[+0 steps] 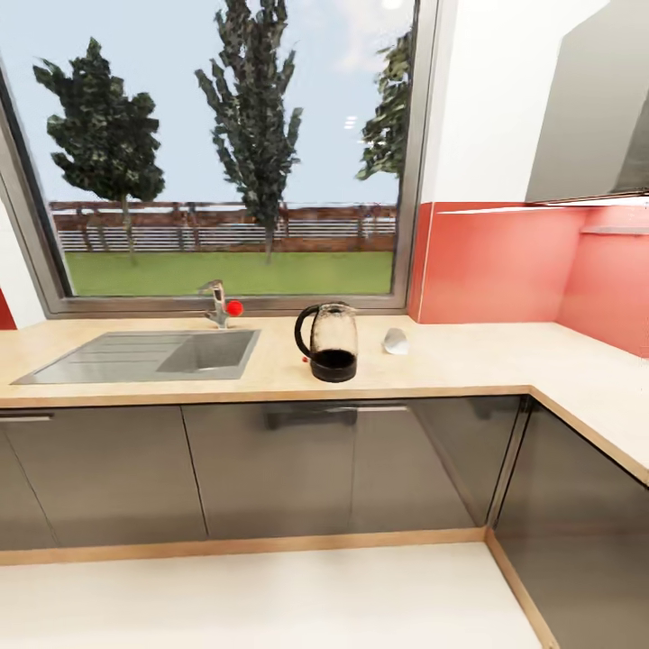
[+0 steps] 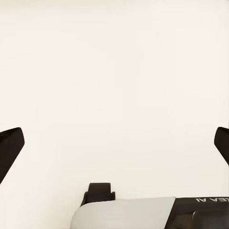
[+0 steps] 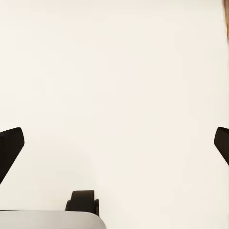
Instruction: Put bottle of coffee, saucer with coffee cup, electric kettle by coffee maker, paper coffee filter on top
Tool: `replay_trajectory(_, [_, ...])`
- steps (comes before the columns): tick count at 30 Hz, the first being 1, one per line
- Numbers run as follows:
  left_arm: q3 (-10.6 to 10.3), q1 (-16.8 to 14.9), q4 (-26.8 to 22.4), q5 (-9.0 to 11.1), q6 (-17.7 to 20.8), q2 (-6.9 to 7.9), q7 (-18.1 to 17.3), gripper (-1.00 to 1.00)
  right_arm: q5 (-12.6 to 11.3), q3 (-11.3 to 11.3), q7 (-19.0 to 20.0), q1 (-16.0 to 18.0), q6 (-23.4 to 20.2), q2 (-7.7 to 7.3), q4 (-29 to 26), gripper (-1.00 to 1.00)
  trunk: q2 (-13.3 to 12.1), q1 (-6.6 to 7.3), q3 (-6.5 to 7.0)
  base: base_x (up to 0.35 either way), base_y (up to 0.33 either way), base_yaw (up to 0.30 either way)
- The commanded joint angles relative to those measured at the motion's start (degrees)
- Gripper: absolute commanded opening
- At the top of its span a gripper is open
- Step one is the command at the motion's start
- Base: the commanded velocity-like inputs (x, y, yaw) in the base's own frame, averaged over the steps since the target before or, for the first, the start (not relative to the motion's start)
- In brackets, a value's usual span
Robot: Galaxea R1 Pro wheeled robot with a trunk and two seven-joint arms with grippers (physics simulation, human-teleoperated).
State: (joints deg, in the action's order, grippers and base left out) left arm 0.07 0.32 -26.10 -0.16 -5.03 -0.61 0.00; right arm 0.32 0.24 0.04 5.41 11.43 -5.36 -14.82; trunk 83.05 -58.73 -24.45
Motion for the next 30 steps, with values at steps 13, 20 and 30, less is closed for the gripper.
replay_trajectory(13, [-0.07, 0.03, -0.09, -0.02, -0.07, 0.00, 0.00, 1.00, -0.01, 0.03, 0.04, 0.04, 0.23, -0.04, 0.06, 1.00, 0.03, 0.00, -0.05, 0.000, -0.087, -0.154])
replay_trajectory(20, [-0.07, 0.03, -0.06, -0.03, -0.07, 0.00, 0.00, 1.00, -0.10, -0.03, 0.10, 0.04, 0.40, 0.03, 0.00, 1.00, 0.03, 0.00, -0.05, 0.000, -0.017, -0.007])
replay_trajectory(30, [-0.10, 0.03, -0.27, 0.14, -3.18, -0.04, -0.15, 1.00, -0.88, -0.47, -0.05, -9.86, 12.02, 0.30, -38.55, 1.00, 0.03, 0.00, -0.05, 0.000, -0.001, 0.000])
